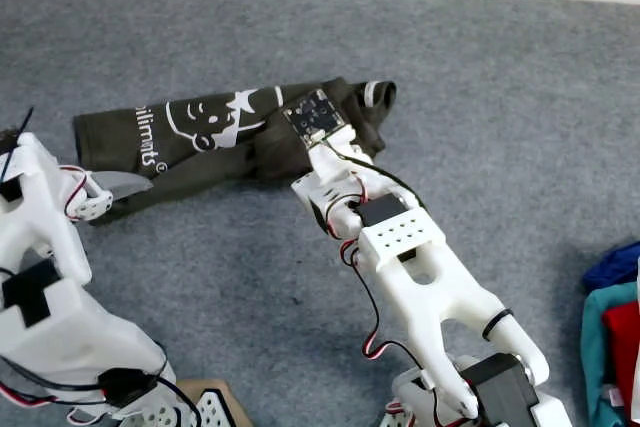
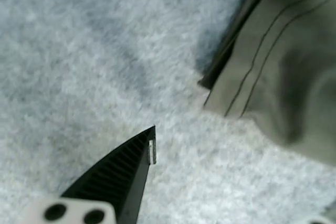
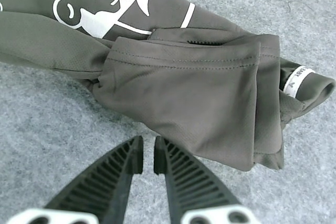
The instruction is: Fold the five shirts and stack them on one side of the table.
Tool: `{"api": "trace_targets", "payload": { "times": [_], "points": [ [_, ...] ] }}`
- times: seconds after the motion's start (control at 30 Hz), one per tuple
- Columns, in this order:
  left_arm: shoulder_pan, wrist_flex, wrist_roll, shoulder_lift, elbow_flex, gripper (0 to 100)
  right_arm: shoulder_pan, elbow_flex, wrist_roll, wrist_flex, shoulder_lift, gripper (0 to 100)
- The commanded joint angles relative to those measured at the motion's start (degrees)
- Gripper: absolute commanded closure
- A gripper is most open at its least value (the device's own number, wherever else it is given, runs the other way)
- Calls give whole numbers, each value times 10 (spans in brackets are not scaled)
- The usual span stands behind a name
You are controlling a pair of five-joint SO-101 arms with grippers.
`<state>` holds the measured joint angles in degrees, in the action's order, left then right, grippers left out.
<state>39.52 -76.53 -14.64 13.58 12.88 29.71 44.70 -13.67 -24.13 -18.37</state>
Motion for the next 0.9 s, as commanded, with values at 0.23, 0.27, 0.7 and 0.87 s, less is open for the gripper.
{"api": "trace_targets", "payload": {
  "times": [0.23,0.27,0.7,0.87],
  "points": [
    [10,77,79,58,-101,755,-7,-4,-8,7,-26,942],
    [9,79,78,59,-102,755,-7,-4,-8,7,-26,942],
    [-39,157,77,138,-96,758,-7,-4,-8,7,-27,942],
    [-65,162,77,143,-97,774,-7,-4,-8,7,-27,942]
  ]
}}
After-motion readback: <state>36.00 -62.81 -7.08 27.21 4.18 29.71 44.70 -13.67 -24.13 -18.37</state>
